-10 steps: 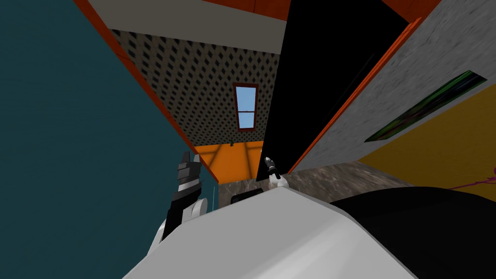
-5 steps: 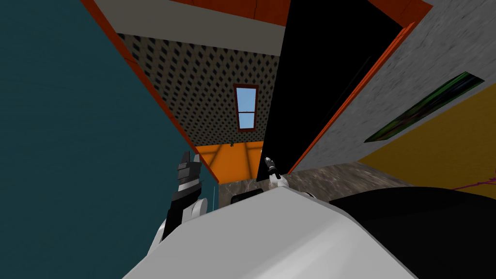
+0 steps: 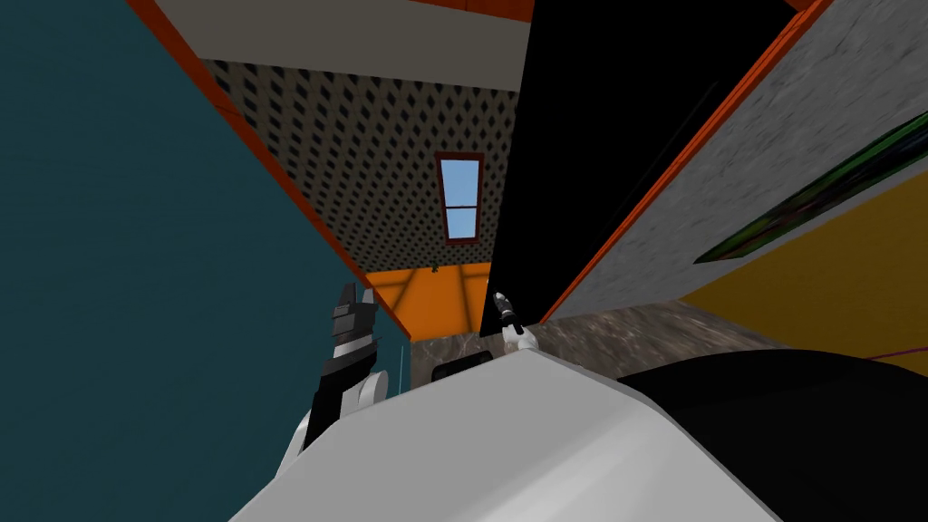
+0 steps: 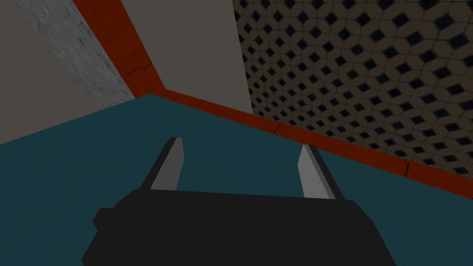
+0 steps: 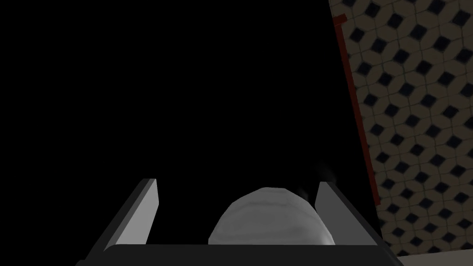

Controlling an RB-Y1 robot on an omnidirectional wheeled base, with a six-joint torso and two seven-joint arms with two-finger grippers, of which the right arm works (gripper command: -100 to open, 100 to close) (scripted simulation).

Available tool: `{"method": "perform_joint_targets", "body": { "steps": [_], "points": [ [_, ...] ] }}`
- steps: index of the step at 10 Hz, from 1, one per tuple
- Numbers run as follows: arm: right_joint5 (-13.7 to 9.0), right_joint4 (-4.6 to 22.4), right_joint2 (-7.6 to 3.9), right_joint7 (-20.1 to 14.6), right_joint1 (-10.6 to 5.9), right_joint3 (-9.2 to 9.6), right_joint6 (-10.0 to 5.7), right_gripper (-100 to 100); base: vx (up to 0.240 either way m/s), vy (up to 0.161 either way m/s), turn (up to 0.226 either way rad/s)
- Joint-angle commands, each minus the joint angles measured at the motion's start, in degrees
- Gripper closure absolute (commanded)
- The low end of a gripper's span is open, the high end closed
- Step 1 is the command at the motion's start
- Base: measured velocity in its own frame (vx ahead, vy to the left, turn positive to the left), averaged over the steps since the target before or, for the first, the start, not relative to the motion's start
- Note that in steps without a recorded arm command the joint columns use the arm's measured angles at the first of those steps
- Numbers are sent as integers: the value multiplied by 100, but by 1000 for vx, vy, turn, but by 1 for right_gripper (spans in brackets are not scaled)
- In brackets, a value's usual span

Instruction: Pull the door open

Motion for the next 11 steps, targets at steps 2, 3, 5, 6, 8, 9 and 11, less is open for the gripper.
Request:
{"method": "perform_joint_targets", "body": {
  "steps": [2, 3, 5, 6, 8, 9, 11],
  "points": [
    [-95, 139, -109, -375, 44, -45, -24, 100, -32, -35, 64],
    [-95, 139, -109, -375, 44, -45, -24, 100, -17, -20, 19],
    [-120, 144, -119, -504, 44, -29, -39, 100, -15, -10, 25],
    [-177, 155, -141, -783, 44, 8, -74, 100, -23, -11, 57],
    [-211, 161, -154, -975, 44, 31, -95, 100, -44, -28, 66],
    [-211, 161, -154, -982, 44, 31, -95, 100, -34, -10, 30],
    [-246, 168, -168, -1160, 44, 54, -117, 100, -12, 0, 6]
  ]
}}
